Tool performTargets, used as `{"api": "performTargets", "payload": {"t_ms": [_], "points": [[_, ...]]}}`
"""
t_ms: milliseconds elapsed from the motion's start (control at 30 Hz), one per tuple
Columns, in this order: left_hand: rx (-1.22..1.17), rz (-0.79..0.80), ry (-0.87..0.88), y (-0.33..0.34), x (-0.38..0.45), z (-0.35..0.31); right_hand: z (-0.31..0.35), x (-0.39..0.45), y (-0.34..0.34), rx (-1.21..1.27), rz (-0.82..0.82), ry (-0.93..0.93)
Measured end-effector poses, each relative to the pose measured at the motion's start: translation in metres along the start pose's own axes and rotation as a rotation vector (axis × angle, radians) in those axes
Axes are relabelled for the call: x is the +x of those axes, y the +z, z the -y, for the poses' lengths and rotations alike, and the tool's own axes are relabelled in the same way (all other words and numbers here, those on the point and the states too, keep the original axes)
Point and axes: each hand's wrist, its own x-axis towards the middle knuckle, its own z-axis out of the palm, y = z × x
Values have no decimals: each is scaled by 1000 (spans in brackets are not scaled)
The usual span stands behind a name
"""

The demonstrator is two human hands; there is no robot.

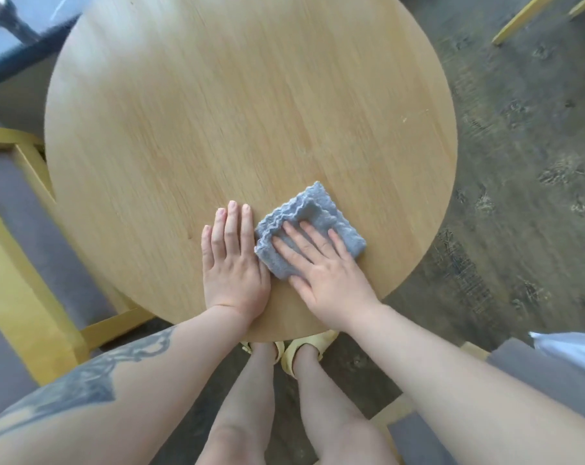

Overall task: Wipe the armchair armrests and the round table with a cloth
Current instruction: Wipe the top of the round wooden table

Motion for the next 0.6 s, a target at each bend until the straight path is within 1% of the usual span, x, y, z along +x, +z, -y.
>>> {"api": "performTargets", "payload": {"t_ms": [33,67,133,167,200,233,267,300,333,400,433,467,500,533,567,600], "points": [[1,3,-2,0,0,0,-16,8,-8,-25,1,14],[1,7,-5,0,0,0,-33,9,-12,-6,2,110],[2,6,-6,1,0,0,-48,-4,-9,63,-69,461],[2,7,-5,1,0,0,-38,-14,-2,64,-115,609],[-2,8,-5,1,0,0,-20,-23,7,47,-154,682],[-10,3,-6,2,0,0,1,-30,15,35,-162,670],[-20,-6,-5,2,1,0,19,-33,22,30,-157,600],[-32,-10,-2,2,1,1,30,-29,25,38,-122,474],[-44,-9,2,2,1,2,31,-20,21,45,-77,308],[-91,-23,4,1,1,4,6,7,4,8,-11,32],[-124,-37,-1,0,1,5,-13,18,-5,-28,-4,-25],[-157,-46,-9,-2,1,6,-32,23,-12,-21,0,20],[-187,-50,-18,-5,1,7,-47,20,-14,12,-15,166],[-213,-54,-29,-8,3,8,-53,12,-12,51,-69,361],[-228,-57,-42,-11,6,9,-47,1,-7,72,-133,547],[-231,-61,-56,-13,10,9,-32,-11,2,71,-184,658]]}}
